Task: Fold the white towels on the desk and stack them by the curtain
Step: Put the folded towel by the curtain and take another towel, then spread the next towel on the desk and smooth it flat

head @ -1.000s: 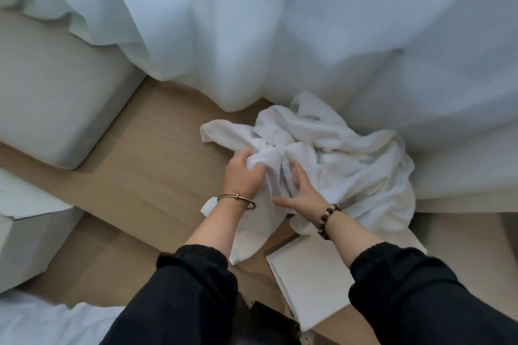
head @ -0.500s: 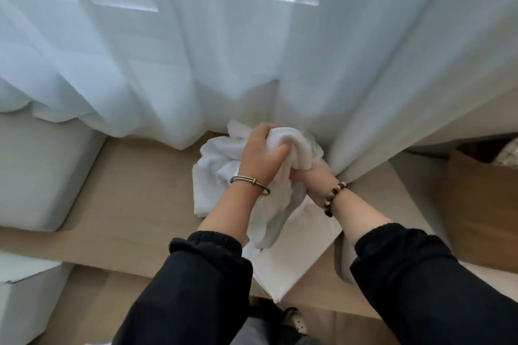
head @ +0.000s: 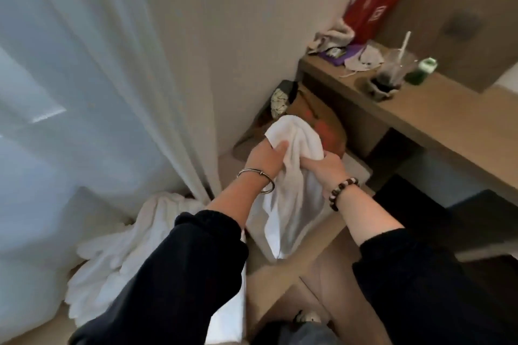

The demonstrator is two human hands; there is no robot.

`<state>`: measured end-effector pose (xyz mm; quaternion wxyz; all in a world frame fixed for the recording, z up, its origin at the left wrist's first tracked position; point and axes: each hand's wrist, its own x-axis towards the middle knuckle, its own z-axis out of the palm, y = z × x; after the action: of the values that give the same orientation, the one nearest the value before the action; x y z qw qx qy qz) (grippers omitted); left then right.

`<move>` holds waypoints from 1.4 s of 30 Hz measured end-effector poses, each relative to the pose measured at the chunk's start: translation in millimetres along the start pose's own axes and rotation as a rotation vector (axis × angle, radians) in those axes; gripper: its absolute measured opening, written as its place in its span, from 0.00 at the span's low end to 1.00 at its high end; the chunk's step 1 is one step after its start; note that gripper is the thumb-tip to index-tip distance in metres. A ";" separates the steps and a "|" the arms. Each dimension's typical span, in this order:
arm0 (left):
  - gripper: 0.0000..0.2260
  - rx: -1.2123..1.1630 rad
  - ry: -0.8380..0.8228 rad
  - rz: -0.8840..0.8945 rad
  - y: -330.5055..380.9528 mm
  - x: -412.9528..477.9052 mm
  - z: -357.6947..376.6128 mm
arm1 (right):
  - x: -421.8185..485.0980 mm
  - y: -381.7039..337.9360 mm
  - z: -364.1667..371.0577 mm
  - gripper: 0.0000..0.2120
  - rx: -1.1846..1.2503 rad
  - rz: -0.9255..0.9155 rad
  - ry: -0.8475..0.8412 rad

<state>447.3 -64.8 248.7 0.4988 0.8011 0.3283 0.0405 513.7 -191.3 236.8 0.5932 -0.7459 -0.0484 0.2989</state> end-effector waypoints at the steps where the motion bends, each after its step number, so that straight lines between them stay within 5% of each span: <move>1: 0.19 0.019 -0.041 0.039 23.0 5.0 22.8 | 0.9 -2.5 -32.2 0.07 0.026 0.011 0.030; 5: 0.20 0.074 -0.156 0.162 110.9 13.0 117.8 | 0.6 -10.4 -158.0 0.19 0.098 0.022 0.146; 10: 0.18 0.047 -0.265 0.208 198.7 19.6 229.8 | 0.0 -10.8 -289.7 0.07 0.086 -0.039 0.302; 13: 0.19 -0.017 -0.283 0.154 235.7 26.4 284.2 | 3.4 -9.0 -347.3 0.09 0.011 -0.096 0.427; 22: 0.12 -0.268 -0.517 0.063 337.8 79.8 426.3 | 49.1 -22.8 -484.4 0.08 0.019 -0.076 0.744; 26: 0.09 -0.525 -0.616 -0.158 390.0 102.5 468.3 | 62.2 -34.8 -535.3 0.12 -0.006 -0.046 0.782; 33: 0.08 -0.697 -0.656 -0.245 485.6 122.4 541.7 | 62.5 -42.0 -608.5 0.23 0.102 -0.011 0.718; 37: 0.13 -0.781 -0.723 -0.221 511.1 111.6 576.8 | 69.7 -43.3 -648.0 0.12 0.117 -0.077 0.987; 39: 0.10 -0.714 -0.856 -0.132 515.8 106.6 594.3 | 69.8 -41.4 -673.4 0.08 0.154 -0.113 1.057; 42: 0.19 -0.268 -1.029 0.064 509.8 101.7 620.0 | 68.2 -30.7 -715.7 0.05 0.171 -0.132 1.063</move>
<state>1017.6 -632.4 333.5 0.6918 0.6564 0.0086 -0.3009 938.3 -765.9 322.4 0.6120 -0.7388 0.2360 -0.1548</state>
